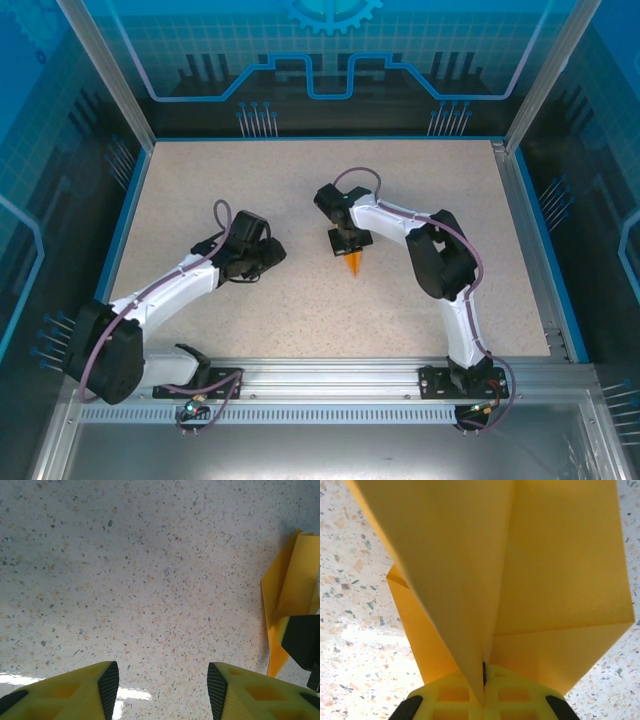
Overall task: Fold a paper plane with a square sheet of paper (pick it up from the middle)
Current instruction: Move the paper plane to the center of the table.
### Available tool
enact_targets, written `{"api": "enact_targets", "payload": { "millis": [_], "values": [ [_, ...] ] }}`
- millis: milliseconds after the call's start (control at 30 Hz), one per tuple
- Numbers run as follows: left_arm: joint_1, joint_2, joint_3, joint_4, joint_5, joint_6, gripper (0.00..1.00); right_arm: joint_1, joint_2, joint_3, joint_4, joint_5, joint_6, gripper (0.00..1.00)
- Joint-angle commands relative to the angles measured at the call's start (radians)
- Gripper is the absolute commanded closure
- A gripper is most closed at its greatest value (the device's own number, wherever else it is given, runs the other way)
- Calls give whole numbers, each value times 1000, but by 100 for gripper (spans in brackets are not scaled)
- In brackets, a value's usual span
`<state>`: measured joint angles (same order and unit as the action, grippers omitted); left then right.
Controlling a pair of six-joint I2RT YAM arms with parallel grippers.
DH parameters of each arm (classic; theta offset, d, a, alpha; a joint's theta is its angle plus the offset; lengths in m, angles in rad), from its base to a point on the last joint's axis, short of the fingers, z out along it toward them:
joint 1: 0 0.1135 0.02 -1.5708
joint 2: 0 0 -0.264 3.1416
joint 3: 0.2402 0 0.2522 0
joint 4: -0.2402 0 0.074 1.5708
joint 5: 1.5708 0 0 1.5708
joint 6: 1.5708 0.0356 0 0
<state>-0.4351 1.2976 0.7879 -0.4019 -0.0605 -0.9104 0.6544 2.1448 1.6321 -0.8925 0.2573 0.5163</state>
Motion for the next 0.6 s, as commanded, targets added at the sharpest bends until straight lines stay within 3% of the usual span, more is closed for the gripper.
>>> {"api": "enact_targets", "payload": {
  "millis": [0,233,567],
  "values": [
    [9,24,9,15,40,18,47,8,48,24,-45,-10,27,94],
    [9,29,0,27,57,9,47,-3,49,-18,-25,-29,79,86],
    [9,32,1,29,69,5,47,-50,-105,-151,80,-57,113,76]
  ]
}}
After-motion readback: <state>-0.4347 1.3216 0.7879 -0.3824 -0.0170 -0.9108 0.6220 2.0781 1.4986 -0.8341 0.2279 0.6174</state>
